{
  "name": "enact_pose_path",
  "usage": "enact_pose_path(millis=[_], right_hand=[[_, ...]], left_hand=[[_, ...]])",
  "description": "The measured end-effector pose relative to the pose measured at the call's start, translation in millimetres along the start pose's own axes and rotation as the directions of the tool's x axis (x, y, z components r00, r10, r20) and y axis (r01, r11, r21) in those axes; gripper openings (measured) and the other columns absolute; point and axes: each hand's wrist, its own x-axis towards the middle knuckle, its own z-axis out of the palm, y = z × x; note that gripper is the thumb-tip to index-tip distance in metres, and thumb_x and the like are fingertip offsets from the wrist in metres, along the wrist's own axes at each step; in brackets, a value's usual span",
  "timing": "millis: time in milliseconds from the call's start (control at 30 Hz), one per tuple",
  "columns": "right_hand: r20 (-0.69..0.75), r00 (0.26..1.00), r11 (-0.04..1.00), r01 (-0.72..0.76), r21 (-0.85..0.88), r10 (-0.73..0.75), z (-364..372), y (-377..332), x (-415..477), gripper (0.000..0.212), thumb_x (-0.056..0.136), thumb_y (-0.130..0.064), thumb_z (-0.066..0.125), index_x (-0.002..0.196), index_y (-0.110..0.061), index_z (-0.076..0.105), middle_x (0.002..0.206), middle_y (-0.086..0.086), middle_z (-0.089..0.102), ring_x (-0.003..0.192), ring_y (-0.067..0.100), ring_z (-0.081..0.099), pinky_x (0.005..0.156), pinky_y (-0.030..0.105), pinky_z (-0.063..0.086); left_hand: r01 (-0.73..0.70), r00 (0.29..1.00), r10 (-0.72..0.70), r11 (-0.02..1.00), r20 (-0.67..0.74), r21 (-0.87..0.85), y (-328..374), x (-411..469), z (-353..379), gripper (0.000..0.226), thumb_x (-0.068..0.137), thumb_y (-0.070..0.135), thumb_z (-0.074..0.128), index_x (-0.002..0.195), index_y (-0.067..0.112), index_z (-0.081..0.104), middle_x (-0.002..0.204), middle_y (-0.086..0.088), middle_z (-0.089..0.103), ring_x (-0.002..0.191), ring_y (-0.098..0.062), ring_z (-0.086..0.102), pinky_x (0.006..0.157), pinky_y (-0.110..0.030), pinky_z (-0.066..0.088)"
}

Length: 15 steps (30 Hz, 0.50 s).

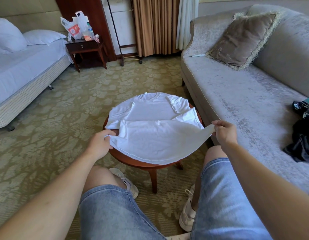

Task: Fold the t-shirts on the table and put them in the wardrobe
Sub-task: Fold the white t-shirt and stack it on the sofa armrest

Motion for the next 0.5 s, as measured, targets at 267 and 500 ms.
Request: enact_pose_path(millis=[267,500], right_hand=[[0.005,1.000,1.000,0.007,-0.006,-0.007,3.5,1.8,-2.2,0.029,0.094,0.005,0.044,0.097,-0.009,0.069,0.101,0.010,0.061,0.086,0.023,0.059,0.062,0.022,0.049],[-0.016,1.000,1.000,0.003,-0.010,-0.003,5.8,3.8,-1.7,0.029,0.095,0.005,0.044,0.097,-0.009,0.069,0.103,0.011,0.061,0.094,0.027,0.060,0.075,0.030,0.053]], left_hand=[[0.003,0.998,-0.002,1.000,-0.068,0.019,5.5,-8.3,-2.9,0.031,0.087,-0.001,0.053,0.102,0.015,0.075,0.088,-0.001,0.066,0.087,-0.019,0.060,0.068,-0.025,0.039],[-0.015,0.980,0.030,0.997,-0.199,0.078,1.6,-7.8,-4.3,0.026,0.091,0.004,0.055,0.105,0.013,0.075,0.104,-0.011,0.068,0.080,-0.023,0.056,0.071,-0.027,0.038]])
